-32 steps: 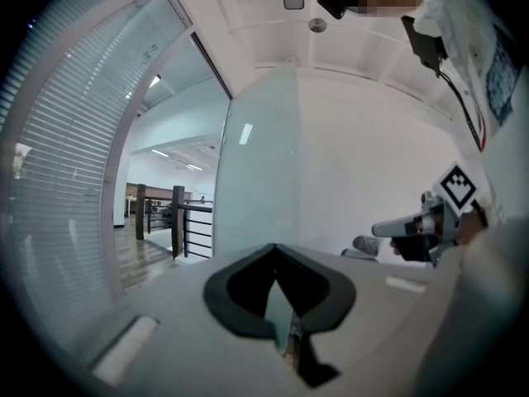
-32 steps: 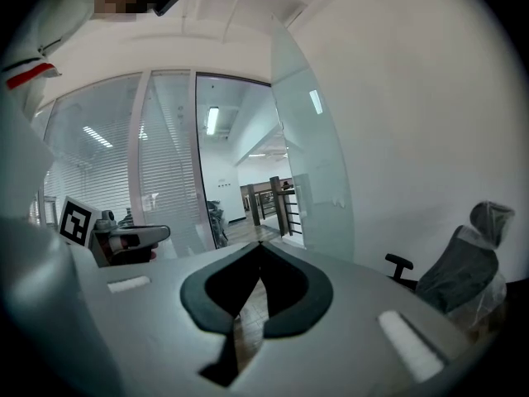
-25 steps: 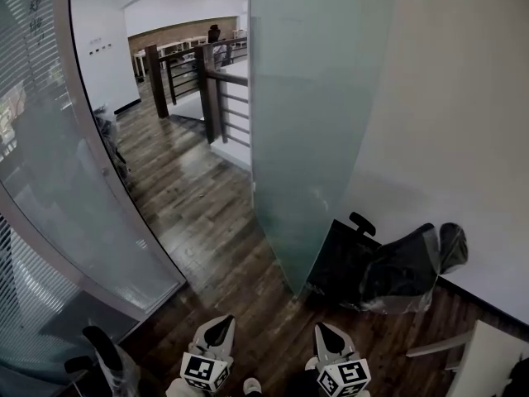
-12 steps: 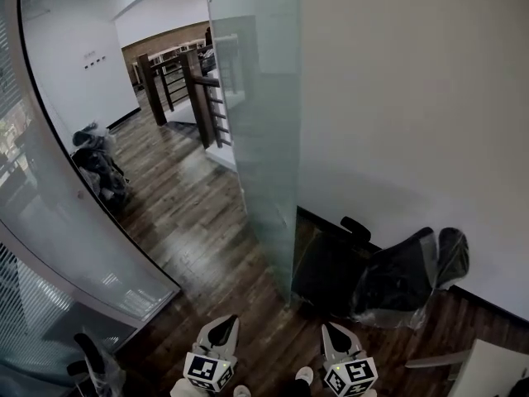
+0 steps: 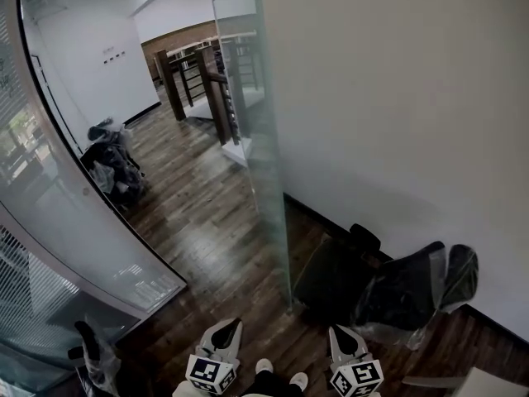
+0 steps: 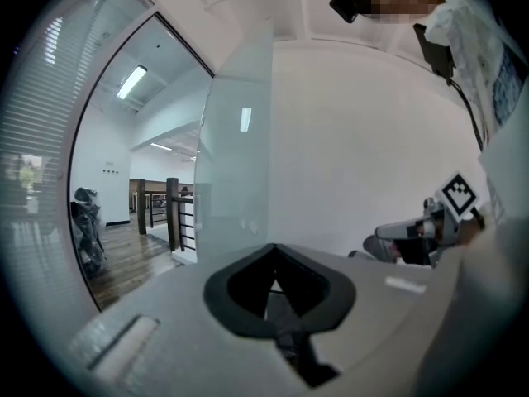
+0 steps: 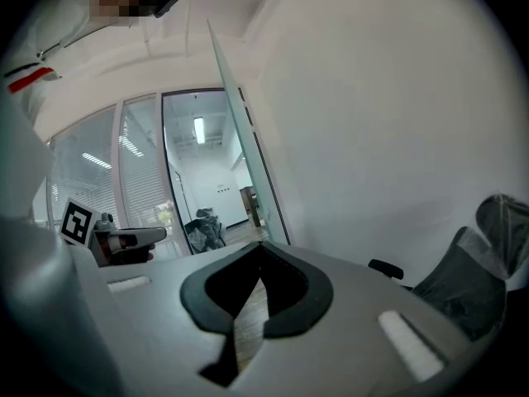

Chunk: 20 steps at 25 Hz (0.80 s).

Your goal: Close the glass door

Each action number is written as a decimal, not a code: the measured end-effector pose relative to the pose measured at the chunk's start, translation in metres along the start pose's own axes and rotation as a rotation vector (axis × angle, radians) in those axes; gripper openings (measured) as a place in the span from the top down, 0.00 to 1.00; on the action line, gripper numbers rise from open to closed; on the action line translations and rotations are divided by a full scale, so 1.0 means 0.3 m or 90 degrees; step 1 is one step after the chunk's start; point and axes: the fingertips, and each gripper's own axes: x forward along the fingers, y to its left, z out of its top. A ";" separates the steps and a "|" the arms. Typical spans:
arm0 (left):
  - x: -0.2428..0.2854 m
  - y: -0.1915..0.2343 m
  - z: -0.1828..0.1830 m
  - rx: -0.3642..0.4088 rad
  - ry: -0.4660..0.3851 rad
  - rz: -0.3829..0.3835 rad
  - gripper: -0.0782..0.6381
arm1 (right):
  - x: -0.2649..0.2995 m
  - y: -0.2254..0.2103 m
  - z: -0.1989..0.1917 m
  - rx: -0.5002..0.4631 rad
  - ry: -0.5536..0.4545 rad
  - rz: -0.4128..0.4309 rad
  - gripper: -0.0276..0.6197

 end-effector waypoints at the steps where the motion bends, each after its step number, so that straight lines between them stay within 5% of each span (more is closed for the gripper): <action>1: 0.009 0.005 0.003 0.000 -0.001 0.005 0.89 | 0.012 0.000 0.002 0.000 0.004 0.006 0.95; 20: 0.362 0.271 0.061 -0.023 -0.036 0.028 0.89 | 0.437 -0.072 0.175 -0.056 -0.005 0.025 0.95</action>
